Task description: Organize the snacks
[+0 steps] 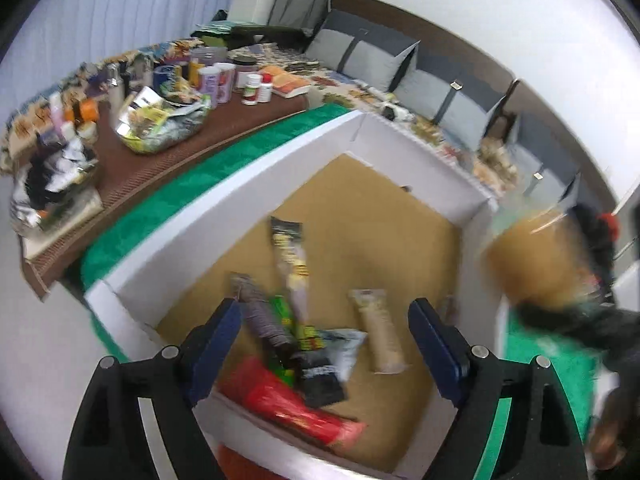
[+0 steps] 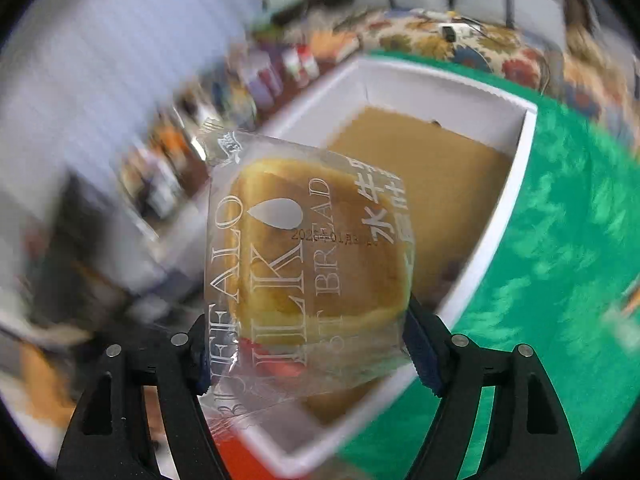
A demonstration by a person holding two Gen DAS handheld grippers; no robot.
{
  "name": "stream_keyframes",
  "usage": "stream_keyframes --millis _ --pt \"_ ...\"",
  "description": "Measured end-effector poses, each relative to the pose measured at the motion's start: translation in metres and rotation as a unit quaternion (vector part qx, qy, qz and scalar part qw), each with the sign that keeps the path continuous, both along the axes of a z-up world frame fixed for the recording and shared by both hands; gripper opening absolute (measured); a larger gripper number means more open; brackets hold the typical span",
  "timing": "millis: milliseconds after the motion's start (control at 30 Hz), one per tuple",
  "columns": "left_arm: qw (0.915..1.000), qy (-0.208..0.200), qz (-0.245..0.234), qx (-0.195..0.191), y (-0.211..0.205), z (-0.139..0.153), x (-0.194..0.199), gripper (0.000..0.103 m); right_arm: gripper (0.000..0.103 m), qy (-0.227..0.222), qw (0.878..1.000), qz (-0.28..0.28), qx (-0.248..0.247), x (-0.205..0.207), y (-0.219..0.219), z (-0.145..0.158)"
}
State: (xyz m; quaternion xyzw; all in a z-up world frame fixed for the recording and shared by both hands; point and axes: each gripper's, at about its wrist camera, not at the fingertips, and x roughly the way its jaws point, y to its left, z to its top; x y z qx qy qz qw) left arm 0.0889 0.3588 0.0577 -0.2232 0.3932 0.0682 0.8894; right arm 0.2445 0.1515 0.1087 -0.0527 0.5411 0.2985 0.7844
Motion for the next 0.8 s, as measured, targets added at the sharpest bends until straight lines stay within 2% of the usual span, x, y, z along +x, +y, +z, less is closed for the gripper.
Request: stream_keyframes --millis 33,67,100,200,300,367,433,467,567,667,733,800 --pt "0.9999 -0.011 -0.008 -0.010 -0.004 0.004 0.002 0.085 0.081 -0.004 1.000 0.004 -0.025 -0.004 0.004 -0.002" --pt "0.9996 -0.019 -0.015 -0.016 -0.009 0.008 0.006 0.085 0.081 -0.021 0.999 0.038 -0.014 -0.012 0.010 0.000" --pt "0.9994 -0.024 -0.017 -0.017 -0.012 0.013 0.010 0.085 0.081 -0.058 0.995 0.075 -0.019 -0.024 0.017 0.003" --pt "0.9986 -0.028 -0.034 -0.027 -0.018 0.021 0.024 0.087 0.081 -0.100 0.988 0.099 -0.066 -0.033 0.024 -0.003" --pt "0.9987 -0.024 -0.040 -0.021 -0.023 0.024 0.033 0.087 0.081 -0.105 0.988 0.099 -0.056 -0.034 0.020 -0.003" --pt "0.9983 -0.011 -0.056 -0.007 -0.027 0.022 0.041 0.087 0.081 -0.127 0.984 0.115 -0.044 -0.041 0.020 0.003" --pt "0.9981 -0.003 -0.057 0.023 -0.032 0.023 0.042 0.087 0.081 -0.165 0.976 0.124 -0.071 -0.043 0.026 0.007" --pt "0.9982 -0.004 -0.054 0.026 -0.031 0.023 0.040 0.087 0.081 -0.174 0.974 0.122 -0.078 -0.040 0.027 0.007" --pt "0.9988 -0.012 -0.045 0.017 -0.030 0.023 0.028 0.087 0.081 -0.198 0.974 0.087 -0.065 -0.036 0.004 0.011" --pt "0.9979 -0.020 -0.054 0.029 -0.043 0.025 0.012 0.088 0.081 -0.226 0.973 0.023 -0.041 -0.038 -0.053 0.000" --pt "0.9967 -0.027 -0.069 0.033 -0.060 0.026 0.004 0.092 0.081 -0.206 0.977 -0.010 -0.055 -0.039 -0.097 -0.033" --pt "0.9953 -0.035 -0.086 0.028 -0.081 0.027 -0.002 0.098 0.081 -0.165 0.981 -0.064 -0.081 -0.042 -0.158 -0.080"
